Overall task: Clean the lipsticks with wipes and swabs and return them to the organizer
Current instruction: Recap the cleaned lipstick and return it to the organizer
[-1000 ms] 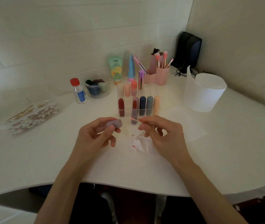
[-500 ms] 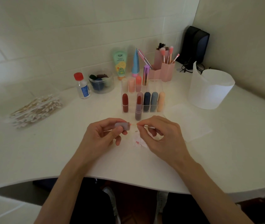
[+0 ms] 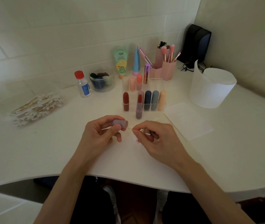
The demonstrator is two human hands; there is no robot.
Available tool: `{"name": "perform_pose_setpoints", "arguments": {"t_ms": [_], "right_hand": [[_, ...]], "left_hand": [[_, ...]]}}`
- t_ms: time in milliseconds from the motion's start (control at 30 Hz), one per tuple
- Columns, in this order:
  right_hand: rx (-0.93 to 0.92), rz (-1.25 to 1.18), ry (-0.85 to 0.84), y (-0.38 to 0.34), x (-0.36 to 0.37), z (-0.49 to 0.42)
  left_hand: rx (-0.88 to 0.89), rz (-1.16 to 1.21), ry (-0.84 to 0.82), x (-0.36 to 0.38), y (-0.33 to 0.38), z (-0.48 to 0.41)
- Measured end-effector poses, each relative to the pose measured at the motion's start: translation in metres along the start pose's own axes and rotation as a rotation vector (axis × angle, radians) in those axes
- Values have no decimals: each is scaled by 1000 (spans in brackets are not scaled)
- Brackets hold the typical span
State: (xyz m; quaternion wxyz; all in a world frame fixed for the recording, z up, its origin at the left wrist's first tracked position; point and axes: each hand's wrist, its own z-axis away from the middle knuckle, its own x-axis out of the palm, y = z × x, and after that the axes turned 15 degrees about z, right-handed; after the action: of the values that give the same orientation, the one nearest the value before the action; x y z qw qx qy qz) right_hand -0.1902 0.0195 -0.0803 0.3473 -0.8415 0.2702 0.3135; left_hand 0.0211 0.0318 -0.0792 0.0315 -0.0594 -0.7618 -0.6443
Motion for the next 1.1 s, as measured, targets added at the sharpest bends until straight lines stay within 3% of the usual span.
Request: {"name": "perform_pose_setpoints", "arguments": {"t_ms": [300, 433, 867, 1100], "right_hand": [[3, 31, 103, 0, 0, 1], [89, 34, 159, 2, 1, 0], [-4, 92, 51, 2, 5, 2], [1, 126, 155, 1, 6, 2]], "left_hand": [[52, -38, -51, -1, -2, -1], [58, -37, -84, 1, -3, -1], [9, 26, -23, -2, 0, 1], [42, -2, -111, -2, -1, 0]]}}
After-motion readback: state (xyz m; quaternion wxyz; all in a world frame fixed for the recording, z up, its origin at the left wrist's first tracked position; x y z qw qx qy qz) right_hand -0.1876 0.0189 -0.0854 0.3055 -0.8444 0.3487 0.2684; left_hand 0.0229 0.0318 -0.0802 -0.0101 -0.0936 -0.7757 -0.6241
